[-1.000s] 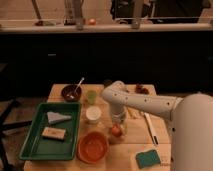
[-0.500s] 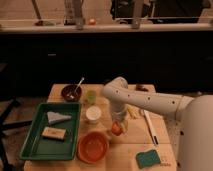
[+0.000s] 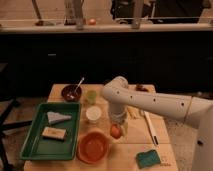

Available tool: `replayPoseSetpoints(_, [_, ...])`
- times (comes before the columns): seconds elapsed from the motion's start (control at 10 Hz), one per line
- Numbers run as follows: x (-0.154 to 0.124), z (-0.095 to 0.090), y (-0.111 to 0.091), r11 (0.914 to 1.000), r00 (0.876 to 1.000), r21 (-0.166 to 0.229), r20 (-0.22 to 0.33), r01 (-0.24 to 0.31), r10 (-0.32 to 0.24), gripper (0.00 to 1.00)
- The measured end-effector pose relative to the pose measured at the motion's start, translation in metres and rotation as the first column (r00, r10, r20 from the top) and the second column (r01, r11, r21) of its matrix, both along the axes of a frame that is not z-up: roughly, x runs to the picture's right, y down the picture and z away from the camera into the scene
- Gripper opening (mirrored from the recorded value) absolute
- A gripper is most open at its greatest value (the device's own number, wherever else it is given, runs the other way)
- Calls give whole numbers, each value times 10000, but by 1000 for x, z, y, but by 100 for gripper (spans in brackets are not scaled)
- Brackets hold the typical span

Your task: Place apple in red bowl

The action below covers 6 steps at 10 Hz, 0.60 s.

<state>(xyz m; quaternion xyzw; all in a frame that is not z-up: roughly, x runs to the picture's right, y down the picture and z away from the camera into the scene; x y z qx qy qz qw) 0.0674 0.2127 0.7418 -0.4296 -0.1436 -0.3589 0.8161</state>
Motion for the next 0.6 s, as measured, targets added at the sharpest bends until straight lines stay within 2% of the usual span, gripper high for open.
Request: replayPoseSetpoints(0.6, [-16, -27, 21, 9983, 9969, -162, 571, 558, -548, 0])
